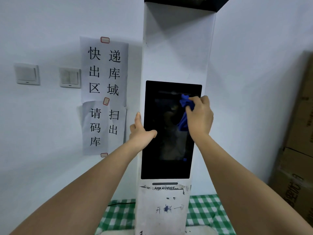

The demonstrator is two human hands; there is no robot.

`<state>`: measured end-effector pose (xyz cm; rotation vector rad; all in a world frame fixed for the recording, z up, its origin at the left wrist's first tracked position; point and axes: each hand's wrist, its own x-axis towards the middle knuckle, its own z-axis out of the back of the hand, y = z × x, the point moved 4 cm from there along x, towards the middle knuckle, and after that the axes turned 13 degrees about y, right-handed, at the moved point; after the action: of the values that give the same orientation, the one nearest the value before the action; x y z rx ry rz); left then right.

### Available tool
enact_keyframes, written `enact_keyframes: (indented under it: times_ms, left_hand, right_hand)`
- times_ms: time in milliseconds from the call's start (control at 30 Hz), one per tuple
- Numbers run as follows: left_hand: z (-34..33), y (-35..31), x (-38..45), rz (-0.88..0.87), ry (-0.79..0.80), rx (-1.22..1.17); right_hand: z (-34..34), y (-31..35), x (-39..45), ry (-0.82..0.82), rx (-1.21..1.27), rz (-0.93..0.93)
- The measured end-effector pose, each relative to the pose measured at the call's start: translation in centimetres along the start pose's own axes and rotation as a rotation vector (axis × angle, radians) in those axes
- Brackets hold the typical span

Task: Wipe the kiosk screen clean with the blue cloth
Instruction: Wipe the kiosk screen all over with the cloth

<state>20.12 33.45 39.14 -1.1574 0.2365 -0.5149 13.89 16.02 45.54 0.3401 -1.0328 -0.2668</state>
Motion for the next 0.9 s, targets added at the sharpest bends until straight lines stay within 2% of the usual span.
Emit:
enact_keyframes:
  times_ms: [100, 267, 333, 500, 567, 667, 800, 867, 900]
  left_hand:
    - [-0.1, -0.1, 0.1, 0.004, -0.008, -0.002]
    - [-0.3, 0.0, 0.2, 0.009, -0.013, -0.019]
    - [-0.2, 0.1, 0.2, 0.002, -0.011, -0.017]
    - [0.0, 0.2, 0.2, -0.004, 0.000, -0.013]
    - [0.0, 0.2, 0.3, -0.008, -0.008, -0.014]
    - [-0.1, 0.3, 0.3, -0.017, -0.028, -0.016]
    - [0.2, 0.3, 0.2, -0.036, -0.032, 0.008]
    - [0.3, 0.3, 0.0, -0.038, 0.004, 0.006]
    - [0.3, 0.3, -0.2, -0.038, 0.019, 0.000]
  right_hand:
    - [-0.9, 1.7, -0.5, 0.018, 0.000, 0.012]
    - [-3.7, 5.7, -2.1, 0.184, -0.219, 0.369]
    - [-3.5, 5.6, -1.9, 0.165, -0.254, 0.426]
    - [-2.1, 4.0, -0.8, 0.064, -0.090, 0.164]
    - [-2.7, 4.8, -1.3, 0.058, -0.079, 0.127]
    - [-4.2, 6.7, -2.3, 0.140, -0.095, 0.202]
    - [-5.2, 7.7, -3.0, 0.261, -0.250, 0.448]
    - [-3.9, 7.1, -1.9, 0.178, -0.218, 0.392]
    - [-3.1, 6.4, -1.2, 0.130, -0.176, 0.301]
